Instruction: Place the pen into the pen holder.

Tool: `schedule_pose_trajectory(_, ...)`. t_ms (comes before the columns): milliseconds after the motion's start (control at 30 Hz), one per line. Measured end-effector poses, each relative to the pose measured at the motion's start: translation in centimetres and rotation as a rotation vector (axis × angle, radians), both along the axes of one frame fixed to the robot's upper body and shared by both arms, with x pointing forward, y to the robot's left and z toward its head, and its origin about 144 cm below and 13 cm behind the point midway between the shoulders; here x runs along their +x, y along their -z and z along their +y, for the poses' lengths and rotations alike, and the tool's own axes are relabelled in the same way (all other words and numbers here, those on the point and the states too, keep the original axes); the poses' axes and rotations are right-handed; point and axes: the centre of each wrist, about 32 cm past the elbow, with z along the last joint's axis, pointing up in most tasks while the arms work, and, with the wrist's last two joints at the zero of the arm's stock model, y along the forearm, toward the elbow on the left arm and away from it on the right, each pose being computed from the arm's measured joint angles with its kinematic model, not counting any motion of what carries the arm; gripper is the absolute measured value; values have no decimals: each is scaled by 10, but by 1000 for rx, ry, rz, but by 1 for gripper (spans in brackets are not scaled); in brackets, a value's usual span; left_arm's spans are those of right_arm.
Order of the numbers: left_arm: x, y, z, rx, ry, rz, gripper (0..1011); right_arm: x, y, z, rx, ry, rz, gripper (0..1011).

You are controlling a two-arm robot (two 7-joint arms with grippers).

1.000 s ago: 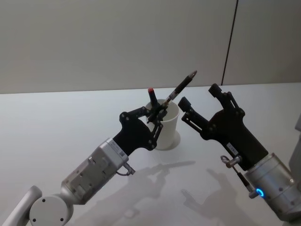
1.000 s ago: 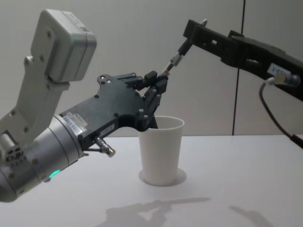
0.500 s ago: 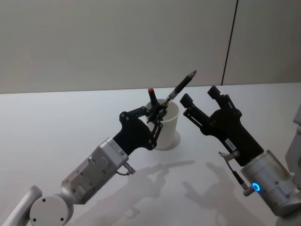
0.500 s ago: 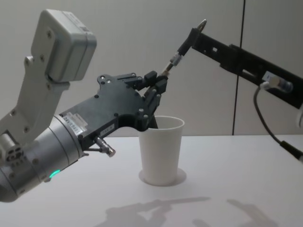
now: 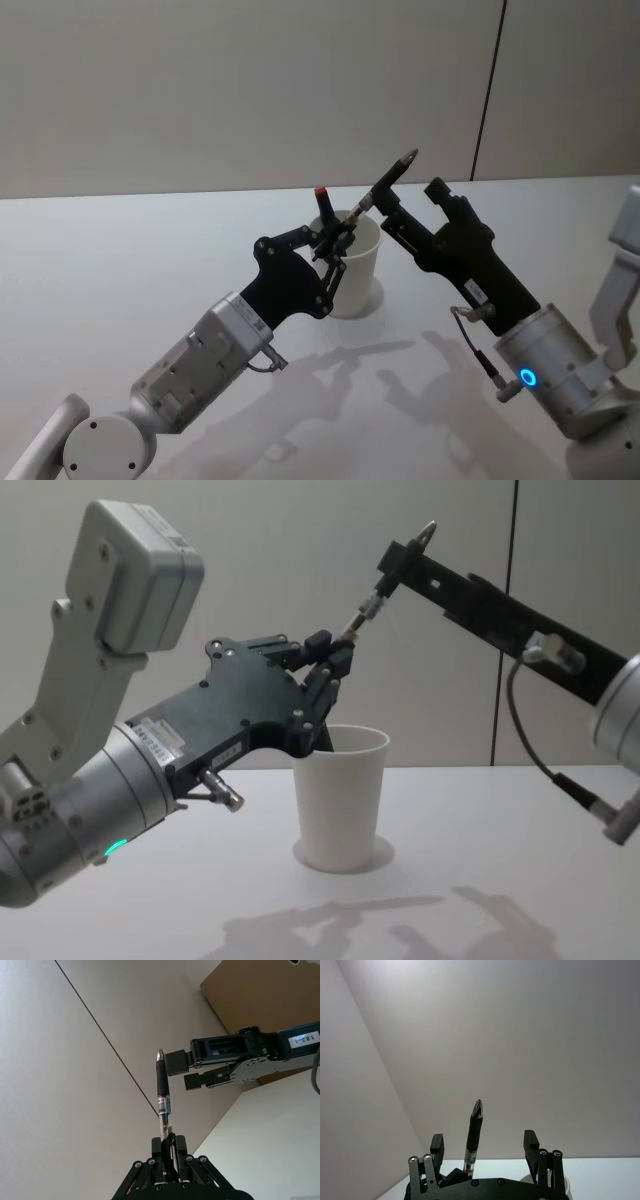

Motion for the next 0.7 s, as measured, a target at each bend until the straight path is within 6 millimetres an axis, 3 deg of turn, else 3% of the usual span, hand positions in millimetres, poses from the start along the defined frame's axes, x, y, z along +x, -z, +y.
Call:
schedule_pose_trajectory(400,0,0,0,0,0,0,171,10,-1,8,16,-34,9,979)
schedule_pose_trajectory(700,0,0,0,0,0,0,171,17,-2,15,4,-50,12,759)
